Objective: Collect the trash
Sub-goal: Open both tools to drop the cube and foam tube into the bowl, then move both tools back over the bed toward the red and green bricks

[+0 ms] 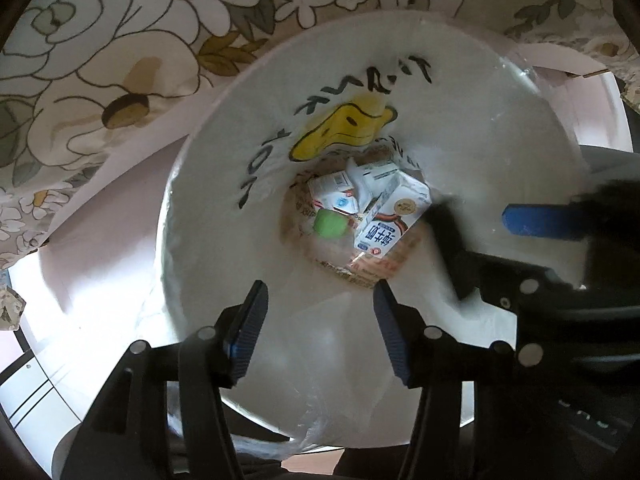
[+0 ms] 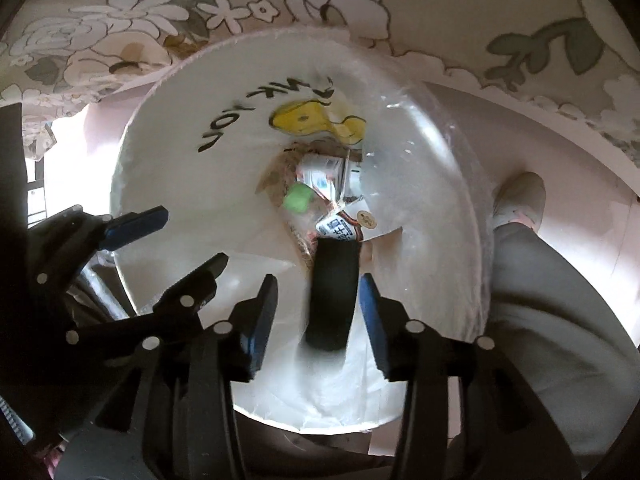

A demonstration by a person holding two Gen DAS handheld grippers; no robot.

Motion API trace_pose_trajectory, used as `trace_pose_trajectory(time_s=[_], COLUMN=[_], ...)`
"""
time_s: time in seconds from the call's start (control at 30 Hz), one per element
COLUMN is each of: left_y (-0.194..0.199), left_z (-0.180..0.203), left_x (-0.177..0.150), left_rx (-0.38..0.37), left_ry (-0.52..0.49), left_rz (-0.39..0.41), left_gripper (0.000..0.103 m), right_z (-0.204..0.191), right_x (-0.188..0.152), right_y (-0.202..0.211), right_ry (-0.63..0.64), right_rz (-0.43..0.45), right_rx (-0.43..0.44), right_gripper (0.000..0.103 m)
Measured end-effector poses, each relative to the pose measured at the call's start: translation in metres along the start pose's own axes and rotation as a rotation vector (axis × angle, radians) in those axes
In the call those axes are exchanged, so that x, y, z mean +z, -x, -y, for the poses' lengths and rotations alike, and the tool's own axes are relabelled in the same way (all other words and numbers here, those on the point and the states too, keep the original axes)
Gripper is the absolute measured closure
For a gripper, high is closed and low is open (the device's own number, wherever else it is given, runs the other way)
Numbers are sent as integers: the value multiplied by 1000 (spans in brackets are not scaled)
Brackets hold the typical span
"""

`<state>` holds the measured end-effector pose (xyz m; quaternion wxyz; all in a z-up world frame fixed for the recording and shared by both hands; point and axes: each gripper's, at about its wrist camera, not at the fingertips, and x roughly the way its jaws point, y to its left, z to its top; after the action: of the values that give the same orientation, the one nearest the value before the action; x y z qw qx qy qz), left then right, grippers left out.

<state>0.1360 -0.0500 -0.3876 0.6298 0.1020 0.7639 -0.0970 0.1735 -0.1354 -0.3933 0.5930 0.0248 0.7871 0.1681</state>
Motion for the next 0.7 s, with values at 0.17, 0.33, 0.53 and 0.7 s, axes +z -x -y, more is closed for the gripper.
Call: trace_pose_trajectory(time_s=[0.17,0.33,0.53,0.7], left_y=[5,14,39,75], left_z=[0,1,4,2], left_x=[0,-4,-13,-26], left_rx=[4,11,33,31], left_ry=[-5,-9,-31,-42], left_rz=[8,24,74,150], left_gripper=[46,46,46,46], right_z=[-1,-5,-14,-23], right_x=[-1,-5,-17,-37], right_y=[8,21,48,95], right_ry=[9,25,66,147], right_rz=[13,29,76,176], right_rx=[-5,-11,-17,-46], right_gripper=[58,58,59,59])
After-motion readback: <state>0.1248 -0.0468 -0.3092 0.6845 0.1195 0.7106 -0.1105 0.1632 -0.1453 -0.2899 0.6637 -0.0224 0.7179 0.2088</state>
